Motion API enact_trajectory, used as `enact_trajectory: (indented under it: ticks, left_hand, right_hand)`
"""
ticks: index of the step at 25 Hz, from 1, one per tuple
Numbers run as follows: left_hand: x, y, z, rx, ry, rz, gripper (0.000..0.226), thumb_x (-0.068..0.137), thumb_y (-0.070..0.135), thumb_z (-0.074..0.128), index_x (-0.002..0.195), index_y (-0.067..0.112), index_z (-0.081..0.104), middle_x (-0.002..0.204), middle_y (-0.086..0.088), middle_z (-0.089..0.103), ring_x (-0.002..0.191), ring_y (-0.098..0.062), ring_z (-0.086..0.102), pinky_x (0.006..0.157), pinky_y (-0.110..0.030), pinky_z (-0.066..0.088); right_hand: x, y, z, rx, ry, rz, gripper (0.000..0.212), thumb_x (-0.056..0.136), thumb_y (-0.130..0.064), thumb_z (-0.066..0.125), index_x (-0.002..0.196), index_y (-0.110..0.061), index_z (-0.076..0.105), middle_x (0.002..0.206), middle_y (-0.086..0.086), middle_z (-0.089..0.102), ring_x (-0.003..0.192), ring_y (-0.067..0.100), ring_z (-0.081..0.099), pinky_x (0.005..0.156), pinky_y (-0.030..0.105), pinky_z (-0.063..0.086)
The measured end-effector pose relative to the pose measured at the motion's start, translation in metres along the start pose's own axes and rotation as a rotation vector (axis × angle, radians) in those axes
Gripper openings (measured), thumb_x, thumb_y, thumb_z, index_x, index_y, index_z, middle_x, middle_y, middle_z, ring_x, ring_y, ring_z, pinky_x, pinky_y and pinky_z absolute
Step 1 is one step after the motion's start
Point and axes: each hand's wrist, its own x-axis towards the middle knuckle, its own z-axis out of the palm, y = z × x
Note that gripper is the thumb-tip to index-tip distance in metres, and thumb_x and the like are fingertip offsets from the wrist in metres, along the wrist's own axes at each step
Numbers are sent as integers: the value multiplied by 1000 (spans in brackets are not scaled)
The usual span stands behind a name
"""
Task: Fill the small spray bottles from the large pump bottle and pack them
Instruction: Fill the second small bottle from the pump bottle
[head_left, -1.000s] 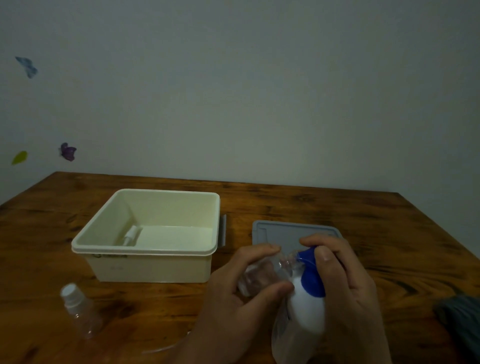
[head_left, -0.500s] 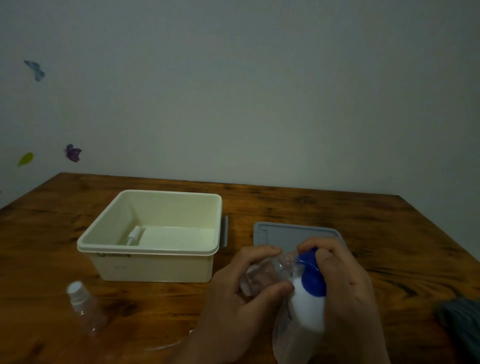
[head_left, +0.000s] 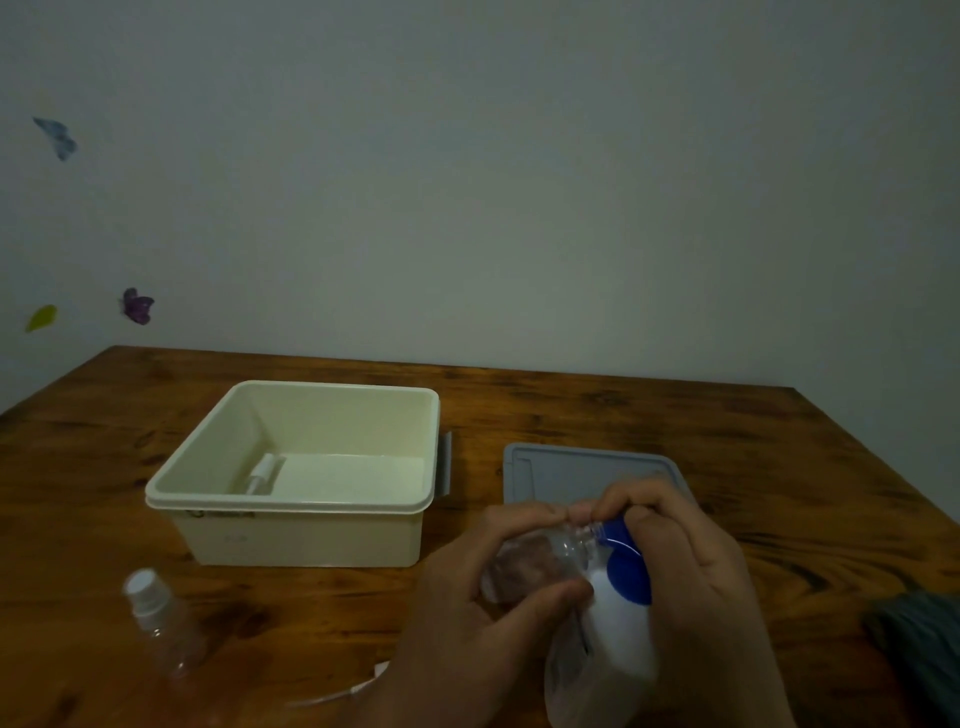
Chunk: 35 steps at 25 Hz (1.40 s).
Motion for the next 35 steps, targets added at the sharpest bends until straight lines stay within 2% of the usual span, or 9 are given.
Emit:
enact_trajectory:
  ticks: [4, 6, 10, 13, 15, 20, 26, 30, 35]
  left_hand:
    - [1, 3, 0, -32, -11, -17, 51, 63, 46, 68, 109, 60, 50, 115, 37, 54, 107, 9, 54, 79, -7, 48]
    - [1, 4, -2, -30, -9, -17, 53, 64, 45, 70, 110, 59, 49, 115, 40, 52, 108, 11, 52, 79, -4, 46]
    - [1, 3, -1, 0, 11, -29, 54, 59, 52, 67, 108, 66, 47, 115, 43, 51, 108, 13, 51, 80, -3, 44]
    - [1, -1, -1, 21, -6, -31, 51, 61, 49, 69, 107, 63, 51, 114, 38, 55, 107, 10, 55, 80, -5, 45]
    - [1, -1, -1, 23, -9, -16, 50, 62, 47, 70, 106, 62, 52, 113, 36, 57, 105, 9, 56, 80, -6, 46]
    - [2, 2, 1, -25, -10, -31, 50, 62, 46, 69, 106, 63, 52, 113, 36, 56, 104, 9, 57, 76, -7, 48]
    - [1, 3, -1, -1, 3, -32, 52, 61, 50, 68, 108, 64, 49, 116, 40, 52, 108, 10, 53, 81, -7, 47]
    - [1, -1, -1, 33, -3, -28, 52, 61, 49, 70, 107, 64, 51, 115, 38, 55, 106, 9, 56, 79, -8, 48]
    - [2, 0, -1, 37, -6, -18, 52, 62, 47, 71, 107, 63, 51, 114, 36, 56, 104, 7, 58, 79, -11, 50]
  right_hand:
    - [-2, -1, 2, -36, 33, -1, 24, 66, -55, 40, 76, -52, 61, 85, -22, 65, 73, 12, 61, 60, 24, 48]
    - [-2, -1, 4, -29, 21, 17, 29, 62, -61, 37, 81, -57, 59, 86, -22, 64, 73, 17, 61, 59, 26, 48]
    - [-3, -3, 2, 3, 19, 17, 24, 63, -55, 45, 80, -50, 61, 82, -16, 66, 63, 11, 62, 53, 19, 48]
    - [-1, -1, 0, 45, 11, 15, 17, 72, -31, 46, 78, -26, 62, 77, -7, 69, 58, 9, 62, 51, 14, 49]
    - [-1, 1, -4, 24, 4, 19, 19, 73, -27, 43, 80, -19, 59, 80, -4, 70, 65, 12, 65, 56, 15, 51]
    - [-1, -2, -2, 11, 8, 53, 18, 64, -50, 48, 76, -49, 62, 79, -20, 68, 67, 17, 63, 50, 23, 49]
    - [-1, 4, 0, -24, 35, -24, 41, 63, -57, 41, 87, -29, 59, 78, -27, 66, 63, 4, 62, 50, 11, 46]
    - [1, 5, -2, -21, 21, -58, 35, 62, -51, 41, 71, -22, 58, 79, -18, 67, 62, 5, 61, 52, 14, 46]
    - [1, 2, -2, -22, -13, -66, 27, 60, -58, 50, 76, -41, 62, 81, -19, 67, 67, 6, 63, 53, 10, 47]
